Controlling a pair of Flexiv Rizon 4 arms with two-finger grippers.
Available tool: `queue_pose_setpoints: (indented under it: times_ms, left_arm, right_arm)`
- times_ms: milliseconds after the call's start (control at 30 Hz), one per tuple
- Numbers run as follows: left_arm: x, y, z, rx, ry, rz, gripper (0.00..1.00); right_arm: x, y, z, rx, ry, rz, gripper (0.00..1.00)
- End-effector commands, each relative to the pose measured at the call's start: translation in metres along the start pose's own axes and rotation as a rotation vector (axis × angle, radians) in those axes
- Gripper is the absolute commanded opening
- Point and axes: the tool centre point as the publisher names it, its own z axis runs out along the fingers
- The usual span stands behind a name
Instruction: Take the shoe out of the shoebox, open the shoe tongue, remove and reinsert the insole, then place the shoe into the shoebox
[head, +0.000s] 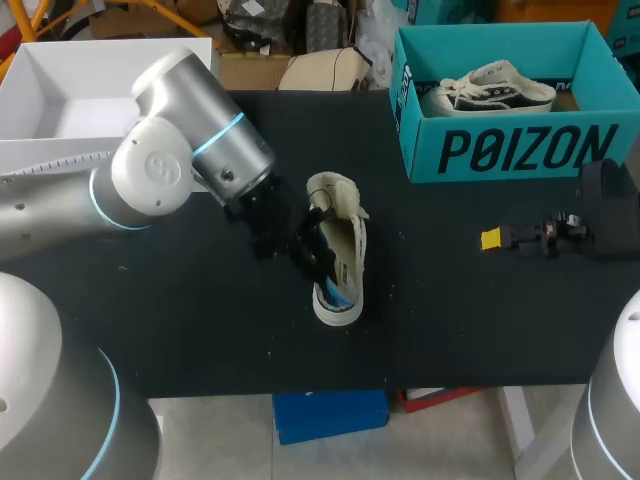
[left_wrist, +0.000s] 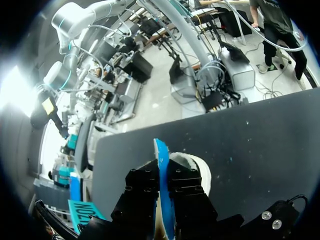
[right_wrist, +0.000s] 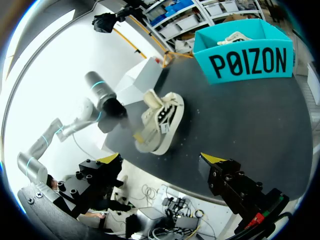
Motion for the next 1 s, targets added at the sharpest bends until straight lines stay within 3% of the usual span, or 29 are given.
queue_pose_setpoints:
  times_ms: [33, 500, 767, 1000]
  left_arm:
    - [-0.001, 0.012, 0.002, -0.008, 0.007, -0.009, 0.0]
    - [0.0, 0.037, 0.003, -0.066, 0.04, -0.035, 0.0]
    - [-0.003, 0.041, 0.005, -0.08, 0.064, -0.036, 0.0]
    - [0.001, 0.038, 0.019, -0.07, 0.119, -0.036, 0.0]
  right_arm:
    - [0.001, 0.0, 0.001, 0.001, -0.002, 0.001, 1.0]
    - [0.001, 0.0, 0.001, 0.001, -0.002, 0.001, 1.0]
    - [0.001, 0.0, 0.001, 0.001, -0.002, 0.001, 1.0]
    - [0.001, 0.0, 0.001, 0.001, -0.002, 0.001, 1.0]
